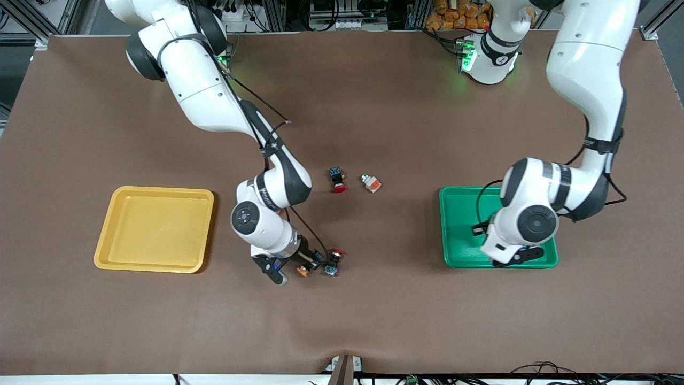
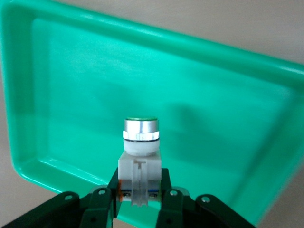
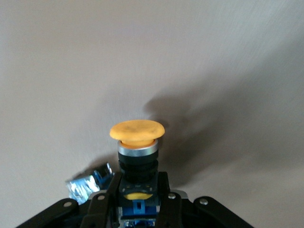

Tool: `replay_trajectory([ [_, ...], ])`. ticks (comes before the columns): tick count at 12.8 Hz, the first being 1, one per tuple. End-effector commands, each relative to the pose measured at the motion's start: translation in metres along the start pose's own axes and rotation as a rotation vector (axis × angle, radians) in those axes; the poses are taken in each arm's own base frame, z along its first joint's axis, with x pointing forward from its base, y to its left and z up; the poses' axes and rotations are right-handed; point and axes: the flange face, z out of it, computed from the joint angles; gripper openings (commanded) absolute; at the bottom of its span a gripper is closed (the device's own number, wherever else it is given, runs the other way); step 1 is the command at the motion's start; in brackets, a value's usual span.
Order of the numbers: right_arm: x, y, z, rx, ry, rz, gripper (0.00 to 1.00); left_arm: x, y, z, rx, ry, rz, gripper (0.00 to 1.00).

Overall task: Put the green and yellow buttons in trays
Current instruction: 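Place the green button in the green tray while the right gripper lifts yellow, then lower the yellow-capped button into the yellow tray with the right gripper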

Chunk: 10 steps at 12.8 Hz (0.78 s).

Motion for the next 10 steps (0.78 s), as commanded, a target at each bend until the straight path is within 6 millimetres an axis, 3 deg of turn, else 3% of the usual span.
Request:
replay_trajectory([
  [1, 0.064, 0.015, -0.07, -0.006, -0.037, -0.002, 0.0, 0.001, -0.032, 0.019, -0.005, 0.003, -0.004, 0.0],
  [4, 0.11, 0.045, -0.133, -0.079, -0.118, -0.106, 0.0, 0.003, -0.037, 0.034, -0.029, 0.024, -0.01, 0.0],
  [5, 0.136, 0.068, -0.159, -0.118, -0.151, -0.143, 0.0, 0.006, -0.044, 0.037, -0.033, 0.023, -0.017, 0.12],
  [6, 0.159, 0.092, -0.184, -0.149, -0.18, -0.195, 0.01, 0.008, -0.048, 0.037, -0.035, 0.023, 0.0, 0.36],
  [7, 0.18, 0.116, -0.204, -0.169, -0.213, -0.252, 0.01, 0.011, -0.056, 0.035, -0.038, 0.025, 0.013, 0.72],
  [8, 0.2, 0.142, -0.222, -0.186, -0.25, -0.289, 0.01, 0.015, -0.067, 0.032, -0.043, 0.03, 0.011, 1.0],
  [10, 0.236, 0.198, -0.243, -0.228, -0.32, -0.315, 0.01, 0.015, -0.071, 0.021, -0.051, 0.044, 0.018, 1.0],
])
